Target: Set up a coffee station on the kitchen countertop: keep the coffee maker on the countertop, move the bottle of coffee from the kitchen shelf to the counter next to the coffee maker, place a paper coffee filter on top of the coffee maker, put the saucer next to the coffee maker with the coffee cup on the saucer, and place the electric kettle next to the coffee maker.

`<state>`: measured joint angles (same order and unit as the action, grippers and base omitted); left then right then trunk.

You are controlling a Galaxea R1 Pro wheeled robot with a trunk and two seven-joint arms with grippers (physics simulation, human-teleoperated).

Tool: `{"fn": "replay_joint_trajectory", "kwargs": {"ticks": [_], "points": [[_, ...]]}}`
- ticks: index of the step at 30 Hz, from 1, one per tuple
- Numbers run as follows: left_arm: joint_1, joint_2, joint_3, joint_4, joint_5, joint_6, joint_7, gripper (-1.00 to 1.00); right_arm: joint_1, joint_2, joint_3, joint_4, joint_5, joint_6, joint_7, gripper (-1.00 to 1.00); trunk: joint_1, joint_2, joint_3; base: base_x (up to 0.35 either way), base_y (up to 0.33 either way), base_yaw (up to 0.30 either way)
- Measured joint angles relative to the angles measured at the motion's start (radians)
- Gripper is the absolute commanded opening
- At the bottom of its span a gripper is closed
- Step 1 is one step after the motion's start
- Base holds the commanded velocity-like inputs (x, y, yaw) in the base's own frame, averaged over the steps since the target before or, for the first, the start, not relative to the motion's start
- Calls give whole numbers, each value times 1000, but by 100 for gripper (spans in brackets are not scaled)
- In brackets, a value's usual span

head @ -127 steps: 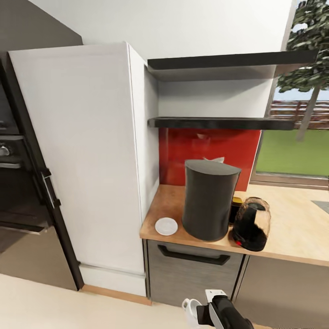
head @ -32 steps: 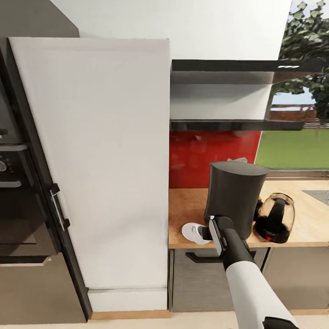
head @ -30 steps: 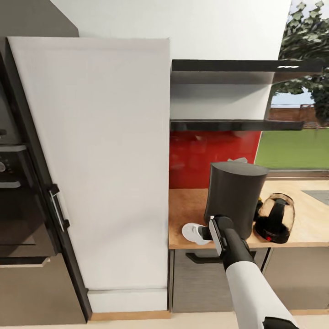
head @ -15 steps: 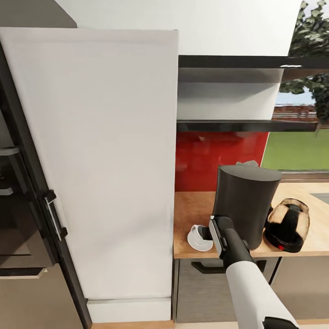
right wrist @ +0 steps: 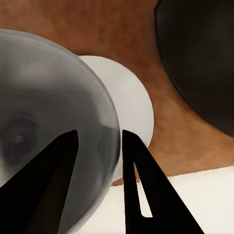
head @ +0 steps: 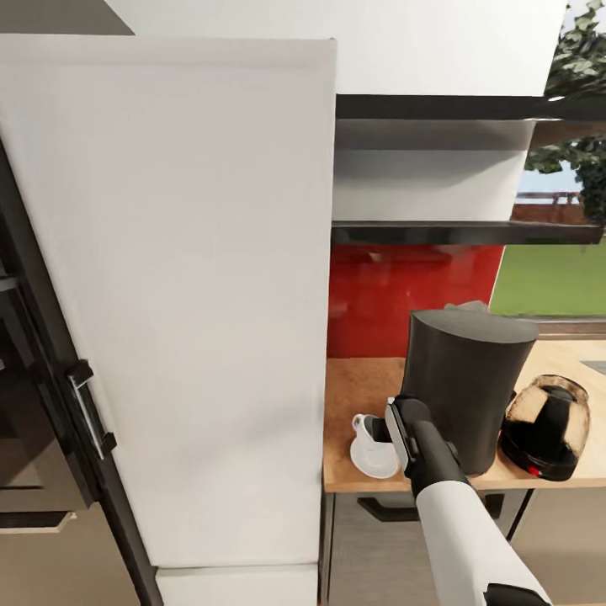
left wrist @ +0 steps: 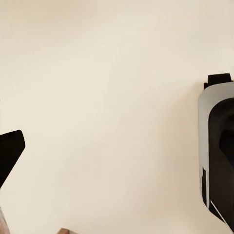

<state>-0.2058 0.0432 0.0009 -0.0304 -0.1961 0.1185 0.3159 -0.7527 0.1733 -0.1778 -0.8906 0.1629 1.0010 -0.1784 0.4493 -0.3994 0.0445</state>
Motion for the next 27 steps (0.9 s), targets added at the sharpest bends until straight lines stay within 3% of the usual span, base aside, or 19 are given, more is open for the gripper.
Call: {"fn": "replay_joint_trajectory", "kwargs": {"ticks": [24,27], "points": [[0,0,-1,0,-4,4,3,100,0,0,-2,2,1,0,0,-100,0,0,0,8,1,-55],[0,0,0,0,-2,4,3,100,0,0,-2,2,2,0,0,-100,12,-21,-11,0,0,0]]}}
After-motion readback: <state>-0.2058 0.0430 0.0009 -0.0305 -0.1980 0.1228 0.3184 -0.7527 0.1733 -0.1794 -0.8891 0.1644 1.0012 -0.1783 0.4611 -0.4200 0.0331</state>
